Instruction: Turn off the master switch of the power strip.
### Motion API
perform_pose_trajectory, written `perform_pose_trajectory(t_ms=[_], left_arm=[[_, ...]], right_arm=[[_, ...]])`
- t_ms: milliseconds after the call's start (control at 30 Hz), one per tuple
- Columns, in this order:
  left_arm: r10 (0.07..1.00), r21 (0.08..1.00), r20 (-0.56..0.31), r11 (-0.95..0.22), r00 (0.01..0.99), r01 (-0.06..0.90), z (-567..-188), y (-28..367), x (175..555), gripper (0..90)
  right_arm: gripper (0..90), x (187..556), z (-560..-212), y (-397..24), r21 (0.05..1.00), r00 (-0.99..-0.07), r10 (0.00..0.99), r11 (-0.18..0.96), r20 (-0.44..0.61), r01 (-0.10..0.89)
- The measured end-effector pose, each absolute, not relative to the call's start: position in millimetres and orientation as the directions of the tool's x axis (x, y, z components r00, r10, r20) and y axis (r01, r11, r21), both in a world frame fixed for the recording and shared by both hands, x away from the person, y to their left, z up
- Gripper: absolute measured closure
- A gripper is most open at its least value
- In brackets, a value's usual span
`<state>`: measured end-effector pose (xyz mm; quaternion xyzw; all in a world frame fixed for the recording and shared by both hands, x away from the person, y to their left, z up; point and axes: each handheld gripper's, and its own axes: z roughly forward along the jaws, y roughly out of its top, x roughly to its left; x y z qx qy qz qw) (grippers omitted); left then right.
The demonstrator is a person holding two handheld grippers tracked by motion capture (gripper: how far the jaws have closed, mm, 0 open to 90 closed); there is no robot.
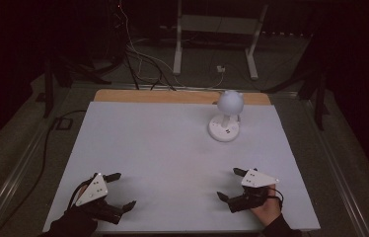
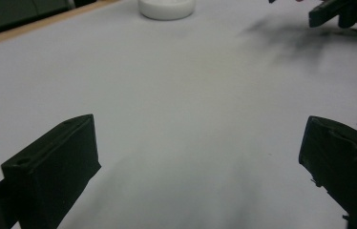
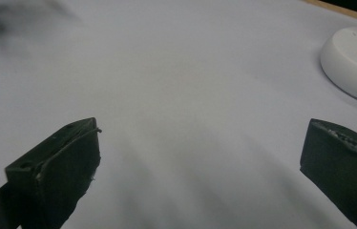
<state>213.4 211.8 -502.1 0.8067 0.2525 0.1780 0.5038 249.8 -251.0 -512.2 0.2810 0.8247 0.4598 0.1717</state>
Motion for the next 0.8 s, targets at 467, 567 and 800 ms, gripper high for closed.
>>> perform_pose_trajectory(t_ms=[467, 567, 800], left_arm=[[0.573, 0.879, 0.05, -0.414, 0.818, 0.236, -504.9, 210.0, 212.5, 0.4], [0.574, 0.881, 0.052, -0.412, 0.817, 0.234, -504.9, 210.1, 212.6, 0.4], [0.57, 0.888, 0.04, -0.398, 0.821, 0.233, -504.0, 210.6, 212.5, 0.4]], right_arm=[[0.0, 247.0, -511.4, -245.9, 0.832, -0.815, 0.579, 0.442, 0.02, 0.335], [0.0, 246.8, -510.9, -243.4, 0.829, -0.824, 0.565, 0.443, 0.037, 0.34], [0.0, 245.1, -508.7, -238.4, 0.816, -0.838, 0.538, 0.443, 0.09, 0.371]])
